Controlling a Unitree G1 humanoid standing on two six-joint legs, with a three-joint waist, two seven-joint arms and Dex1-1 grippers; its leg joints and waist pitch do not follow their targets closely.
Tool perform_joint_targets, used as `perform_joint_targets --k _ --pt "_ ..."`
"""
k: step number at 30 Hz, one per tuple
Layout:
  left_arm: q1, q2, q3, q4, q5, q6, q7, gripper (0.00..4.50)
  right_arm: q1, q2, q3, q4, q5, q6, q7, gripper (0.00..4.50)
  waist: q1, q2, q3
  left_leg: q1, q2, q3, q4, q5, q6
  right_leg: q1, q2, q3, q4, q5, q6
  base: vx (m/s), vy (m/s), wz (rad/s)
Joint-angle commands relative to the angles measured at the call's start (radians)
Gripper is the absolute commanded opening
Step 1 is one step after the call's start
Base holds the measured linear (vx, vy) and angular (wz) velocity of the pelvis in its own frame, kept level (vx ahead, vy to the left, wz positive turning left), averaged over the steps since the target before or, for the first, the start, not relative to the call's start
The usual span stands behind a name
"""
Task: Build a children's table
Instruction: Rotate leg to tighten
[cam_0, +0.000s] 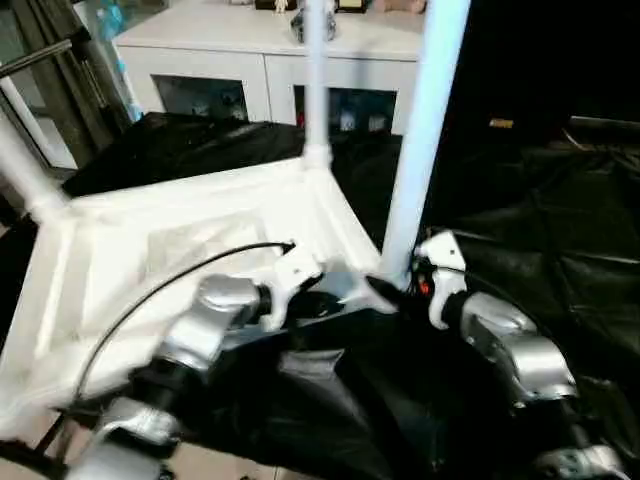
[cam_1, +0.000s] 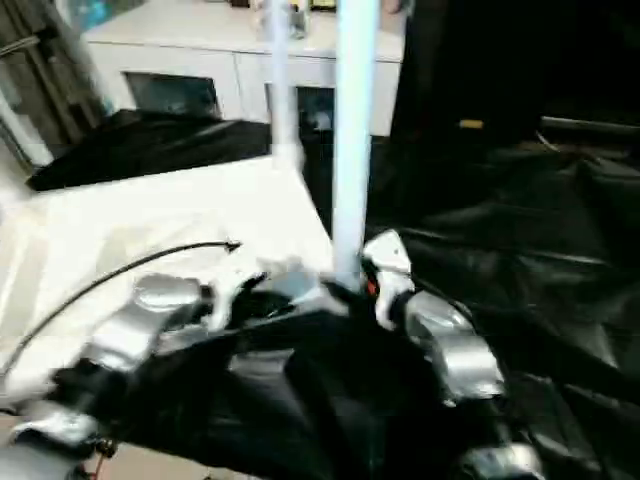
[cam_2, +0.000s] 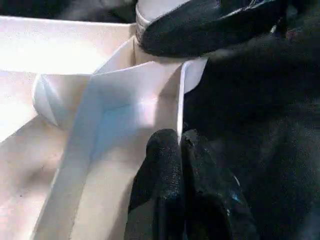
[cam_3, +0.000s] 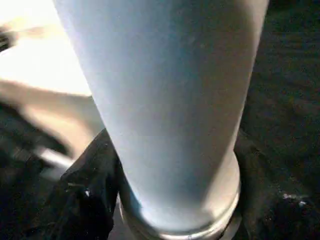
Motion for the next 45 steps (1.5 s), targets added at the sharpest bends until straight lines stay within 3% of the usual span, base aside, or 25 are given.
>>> perform_joint_targets --k 1,3,6,7,11,13,15,16,18,20,24,29,30,39,42,45 --pt "-0.052 -0.088 -0.014 0.005 -0.005 0.000 0.096 0.00 0.004 0.088 0.112 0.080 -0.050 -0.009 -0.060 2.78 -0.001 -0.010 -0.039 0.008 0.030 -0.019 -0.086 -0.314 -0.018 0.030 -0.051 0.036 -0.102 -0.413 -0.148 0.000 0.000 0.00" --pt "-0.055 -0.100 -0.018 0.004 -0.004 0.000 0.103 0.00 -0.002 0.100 0.114 0.088 -0.054 -0.026 -0.058 2.78 0.001 -0.012 -0.039 0.010 0.029 -0.017 -0.084 -0.325 -0.010 0.029 -0.051 0.037 -0.106 -0.422 -0.139 0.000 0.000 0.00" --pt "-0.055 -0.107 -0.031 -0.005 0.001 -0.009 0.086 0.00 -0.007 0.105 0.101 0.081 -0.026 -0.013 -0.003 3.46 0.003 -0.012 -0.041 0.003 0.029 -0.017 -0.085 -0.303 0.011 0.034 -0.051 0.039 -0.104 -0.395 -0.138 0.000 0.000 0.00" --pt "-0.053 -0.103 -0.035 -0.007 0.001 -0.016 0.075 0.00 -0.008 0.096 0.103 0.079 -0.025 -0.020 0.012 3.46 0.004 -0.002 -0.041 0.005 0.030 -0.017 -0.084 -0.302 0.012 0.032 -0.050 0.039 -0.103 -0.381 -0.144 0.000 0.000 0.00" --pt "-0.045 -0.068 -0.050 -0.014 -0.002 -0.052 0.000 0.00 -0.009 0.039 0.113 0.057 -0.038 -0.070 0.069 3.88 0.002 -0.006 -0.044 0.001 0.031 -0.017 -0.084 -0.290 0.017 0.037 -0.049 0.039 -0.098 -0.324 -0.162 0.000 0.000 0.00" --pt "-0.039 -0.036 -0.060 -0.023 -0.010 -0.073 -0.064 0.00 0.008 -0.017 0.127 0.003 -0.018 -0.092 0.168 3.88 0.002 -0.002 -0.045 0.000 0.031 -0.015 -0.081 -0.279 0.028 0.041 -0.047 0.038 -0.094 -0.272 -0.177 0.000 0.000 0.00" --pt "-0.034 0.013 -0.072 -0.031 -0.019 -0.088 -0.146 0.00 0.037 -0.107 0.146 -0.079 0.016 -0.119 0.315 3.88 0.006 -0.005 -0.050 -0.004 0.031 -0.015 -0.075 -0.246 0.050 0.051 -0.048 0.039 -0.088 -0.219 -0.183 0.000 0.000 0.00" --pt "-0.033 0.019 -0.073 -0.030 -0.020 -0.094 -0.157 0.00 0.043 -0.122 0.146 -0.091 0.024 -0.116 0.338 3.88 0.009 0.000 -0.054 0.001 0.033 -0.011 -0.069 -0.215 0.068 0.044 -0.048 0.041 -0.081 -0.157 -0.207 0.000 0.000 0.00" --pt "-0.027 0.055 -0.077 -0.044 -0.041 -0.103 -0.239 0.00 0.073 -0.205 0.156 -0.166 0.072 -0.064 0.476 3.88 0.011 0.000 -0.058 -0.009 0.031 -0.013 -0.063 -0.147 0.093 0.057 -0.045 0.037 -0.067 -0.050 -0.240 0.000 0.000 0.00" --pt "-0.025 0.069 -0.077 -0.052 -0.049 -0.103 -0.268 0.00 0.088 -0.247 0.165 -0.198 0.090 -0.038 0.538 3.88 0.025 0.002 -0.060 -0.005 0.036 -0.009 -0.055 -0.098 0.135 0.053 -0.042 0.036 -0.055 0.046 -0.274 0.000 0.000 0.00" --pt "-0.035 0.084 -0.074 -0.038 -0.039 -0.119 -0.273 0.00 0.100 -0.294 0.170 -0.220 0.098 -0.029 0.595 3.88 0.036 0.001 -0.058 -0.003 0.040 -0.007 -0.056 -0.114 0.135 0.049 -0.048 0.034 -0.057 0.006 -0.288 0.000 0.000 0.00" --pt "-0.037 0.102 -0.074 -0.035 -0.049 -0.133 -0.299 0.00 0.099 -0.304 0.169 -0.211 0.107 -0.031 0.620 3.73 0.041 -0.003 -0.051 0.001 0.039 -0.007 -0.063 -0.184 0.083 0.046 -0.050 0.038 -0.071 -0.145 -0.250 0.000 0.000 0.00" --pt "-0.034 0.103 -0.073 -0.035 -0.050 -0.136 -0.302 0.00 0.099 -0.300 0.172 -0.220 0.110 -0.022 0.617 3.62 0.042 0.000 -0.052 0.002 0.039 -0.008 -0.064 -0.184 0.079 0.047 -0.050 0.038 -0.071 -0.150 -0.247 0.000 0.000 0.00" --pt "-0.025 0.076 -0.066 -0.020 -0.042 -0.140 -0.259 0.00 0.117 -0.279 0.182 -0.246 0.121 0.008 0.612 2.95 0.046 -0.003 -0.056 -0.001 0.038 -0.008 -0.060 -0.142 0.084 0.048 -0.049 0.037 -0.064 -0.090 -0.252 0.000 0.000 0.00" --pt "-0.025 0.061 -0.057 -0.017 -0.031 -0.134 -0.210 0.00 0.127 -0.251 0.182 -0.236 0.108 0.017 0.560 2.82 0.047 -0.004 -0.054 0.000 0.038 -0.008 -0.062 -0.155 0.080 0.047 -0.049 0.037 -0.067 -0.117 -0.246 0.000 0.000 0.00" --pt "-0.031 0.035 -0.047 -0.009 -0.017 -0.113 -0.146 0.00 0.130 -0.199 0.165 -0.204 0.069 0.024 0.437 2.72 0.042 -0.003 -0.046 0.003 0.037 -0.008 -0.069 -0.200 0.055 0.041 -0.050 0.039 -0.077 -0.204 -0.228 0.000 0.000 0.00"
